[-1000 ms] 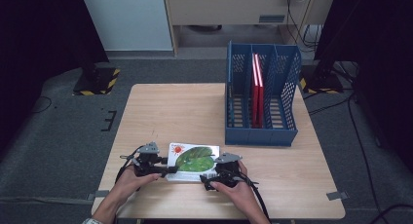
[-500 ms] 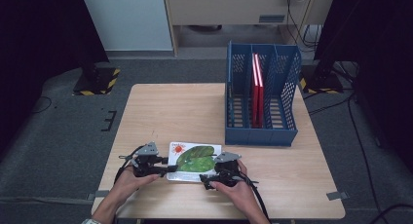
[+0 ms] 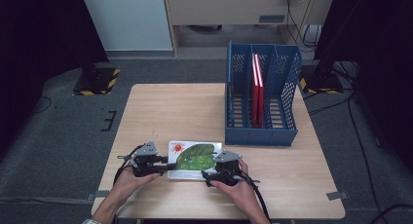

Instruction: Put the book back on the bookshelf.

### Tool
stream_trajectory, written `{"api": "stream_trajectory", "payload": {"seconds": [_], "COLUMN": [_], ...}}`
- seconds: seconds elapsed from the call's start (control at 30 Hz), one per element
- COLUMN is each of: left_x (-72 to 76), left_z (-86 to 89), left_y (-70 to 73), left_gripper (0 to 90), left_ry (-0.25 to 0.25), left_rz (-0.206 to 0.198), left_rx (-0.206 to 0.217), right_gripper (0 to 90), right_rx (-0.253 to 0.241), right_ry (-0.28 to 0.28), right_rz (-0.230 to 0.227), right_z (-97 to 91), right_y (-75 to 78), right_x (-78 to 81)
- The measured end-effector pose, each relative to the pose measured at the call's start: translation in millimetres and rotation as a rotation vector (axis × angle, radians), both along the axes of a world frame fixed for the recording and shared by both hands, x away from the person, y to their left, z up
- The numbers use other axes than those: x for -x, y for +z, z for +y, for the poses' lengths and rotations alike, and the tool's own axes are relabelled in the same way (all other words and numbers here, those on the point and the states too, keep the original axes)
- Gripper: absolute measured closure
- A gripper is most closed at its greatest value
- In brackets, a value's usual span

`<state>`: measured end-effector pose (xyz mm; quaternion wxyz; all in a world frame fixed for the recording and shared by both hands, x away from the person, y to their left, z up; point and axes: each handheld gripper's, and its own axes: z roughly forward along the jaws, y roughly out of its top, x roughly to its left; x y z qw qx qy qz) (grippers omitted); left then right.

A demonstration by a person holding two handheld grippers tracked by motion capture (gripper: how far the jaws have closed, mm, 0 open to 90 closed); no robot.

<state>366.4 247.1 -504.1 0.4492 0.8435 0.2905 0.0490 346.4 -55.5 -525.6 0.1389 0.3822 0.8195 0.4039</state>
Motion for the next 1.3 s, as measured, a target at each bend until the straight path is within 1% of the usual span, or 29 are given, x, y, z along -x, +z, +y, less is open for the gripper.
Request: {"api": "stream_trajectory", "payload": {"seconds": [0.13,0.43,0.5,0.7,0.77,1.0,1.3], "left_x": [0.0,0.0,0.3,-0.1,-0.2,-0.2,1.0], "left_z": [0.6,0.3,-0.6,0.4,0.6,0.3,0.6], "left_y": [1.2,2.7,3.6,4.7,4.8,4.8,5.2], "left_gripper": [65.3,68.1,68.6,72.3,72.9,73.5,73.5], "left_ry": [0.005,0.018,0.026,0.044,0.049,0.063,0.061], "left_rz": [-0.010,-0.028,-0.041,-0.056,-0.060,-0.067,-0.077], "left_rx": [0.005,0.001,-0.008,-0.011,-0.013,-0.015,-0.025], "right_gripper": [19.5,26.8,28.5,36.3,38.0,42.0,43.5], "right_rx": [0.001,-0.011,-0.009,0.007,0.005,-0.002,0.012], "right_ry": [-0.014,-0.030,-0.031,-0.035,-0.040,-0.045,-0.048], "right_rz": [-0.031,-0.053,-0.061,-0.095,-0.102,-0.103,-0.108], "right_z": [-1.9,-5.2,-5.7,-6.6,-6.5,-7.7,-7.3], "right_y": [3.1,6.6,7.3,11.0,12.0,14.1,16.3], "right_x": [0.2,-0.5,-0.6,0.4,0.6,0.8,2.7]}}
